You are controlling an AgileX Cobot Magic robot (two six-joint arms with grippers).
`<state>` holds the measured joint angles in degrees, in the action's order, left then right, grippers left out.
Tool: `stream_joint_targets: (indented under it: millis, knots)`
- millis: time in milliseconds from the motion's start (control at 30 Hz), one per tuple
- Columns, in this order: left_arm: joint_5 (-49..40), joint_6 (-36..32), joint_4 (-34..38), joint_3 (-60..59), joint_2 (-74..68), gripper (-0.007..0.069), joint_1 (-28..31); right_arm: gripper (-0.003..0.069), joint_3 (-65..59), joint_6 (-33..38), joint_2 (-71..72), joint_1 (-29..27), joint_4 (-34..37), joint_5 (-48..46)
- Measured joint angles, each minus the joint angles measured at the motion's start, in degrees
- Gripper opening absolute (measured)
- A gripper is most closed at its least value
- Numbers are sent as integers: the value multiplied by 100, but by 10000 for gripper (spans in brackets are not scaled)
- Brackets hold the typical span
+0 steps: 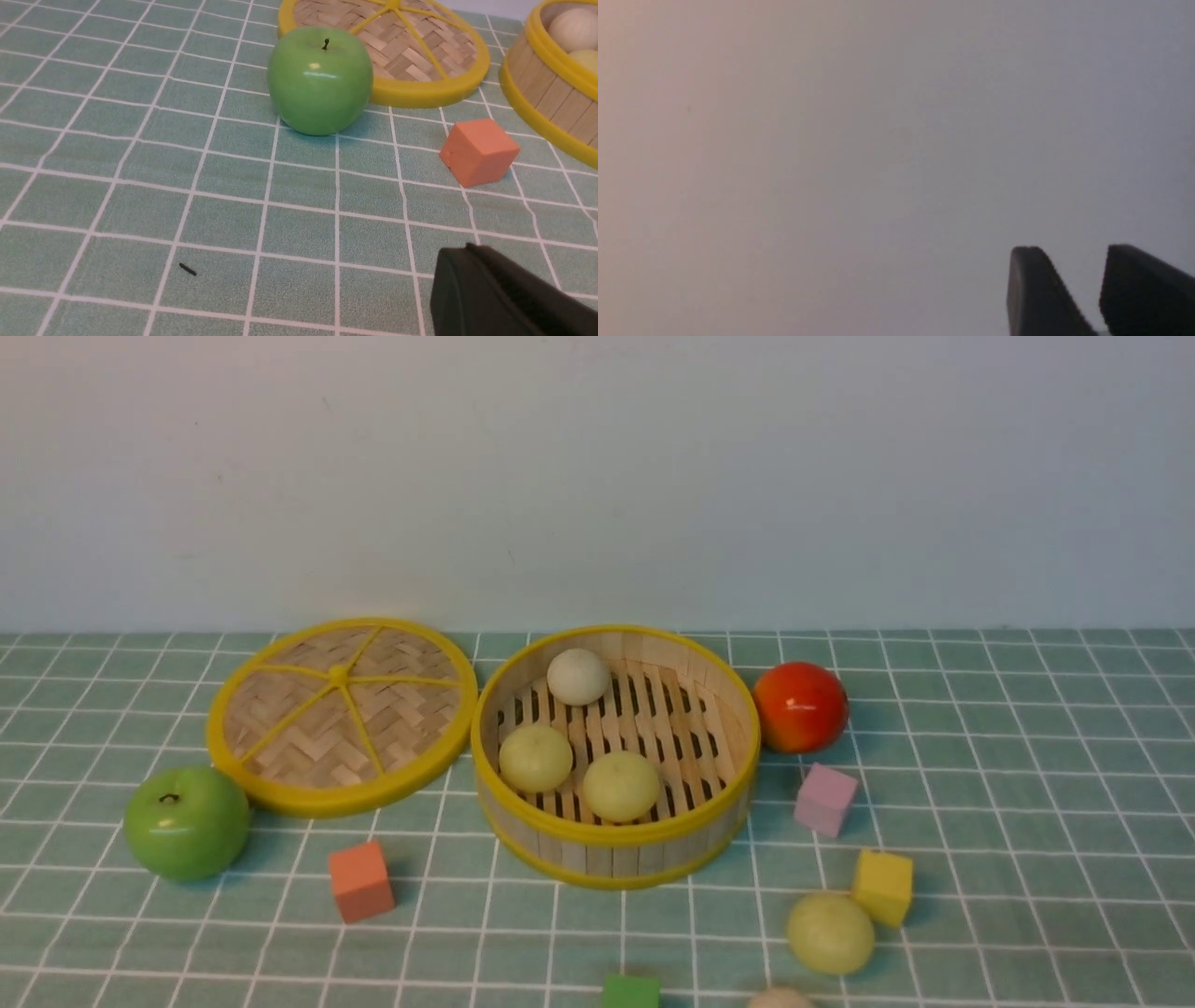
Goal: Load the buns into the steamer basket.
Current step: Use the right arm to grab a steamed stuffed bun
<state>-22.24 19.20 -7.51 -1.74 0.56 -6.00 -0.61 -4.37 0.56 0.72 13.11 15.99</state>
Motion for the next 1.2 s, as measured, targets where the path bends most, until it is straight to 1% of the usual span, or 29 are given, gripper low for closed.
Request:
stream_joint_targets:
  millis: [67, 167, 200, 267, 333, 367, 400, 433, 467, 500, 567, 667, 733, 767, 800, 900, 933, 967, 1033, 1067, 1200]
  knots:
    - [0, 0, 0, 0, 0, 1, 0, 239, 343, -191, -7, 0, 148, -319]
    - [0, 0, 0, 0, 0, 3, 0, 239, 1240, -235, -391, 0, 170, -1004]
    - [0, 0, 0, 0, 0, 4, 0, 239, 1374, -235, -437, 0, 175, -1063]
    - [0, 0, 0, 0, 0, 4, 0, 239, 2237, -240, -1249, 0, 175, -1930]
    - [0, 0, 0, 0, 0, 4, 0, 239, 2810, -239, -2008, 0, 175, -2714]
    - [0, 0, 0, 0, 0, 4, 0, 239, 2999, -239, -2403, 0, 169, -3101]
    - [0, 0, 0, 0, 0, 4, 0, 239, 3124, -239, -2563, 0, 169, -3247]
    - [0, 0, 0, 0, 0, 4, 0, 239, 3355, -239, -3193, 0, 162, -3757]
    - [0, 0, 0, 0, 0, 4, 0, 239, 3381, -239, -3193, 0, 162, -3757]
    - [0, 0, 0, 0, 0, 4, 0, 239, 3518, -191, -3789, 0, 162, -4080]
    - [0, 0, 0, 0, 0, 6, 0, 239, 3600, 55, -4462, 0, 214, -4261]
    - [0, 0, 0, 0, 0, 10, 0, 239, 3636, 645, -5295, 108, 605, -4339]
    - [0, 0, 0, 0, 0, 13, 0, 239, 3762, 1197, -5936, 333, 1028, -4547]
    - [0, 0, 0, 0, 0, 13, 0, 239, 3762, 1197, -5936, 333, 1028, -4547]
    - [0, 0, 0, 0, 0, 15, 0, 239, 4005, 1596, -6526, 601, 1254, -4856]
    - [0, 0, 0, 0, 0, 17, 0, 239, 4460, 1721, -7285, 894, 1326, -5208]
    - [0, 0, 0, 0, 0, 18, 0, 239, 4828, 1666, -7814, 1180, 1279, -5335]
    - [0, 0, 0, 0, 0, 19, 0, 239, 5052, 1524, -8125, 1352, 1146, -5381]
    - [0, 0, 0, 0, 0, 20, 0, 239, 5261, 1342, -8421, 1525, 971, -5421]
    - [0, 0, 0, 0, 0, 20, 0, 239, 5566, 947, -8859, 1794, 641, -5470]
    - [0, 0, 0, 0, 0, 20, 0, 239, 6229, -112, -9720, 2327, -428, -5684]
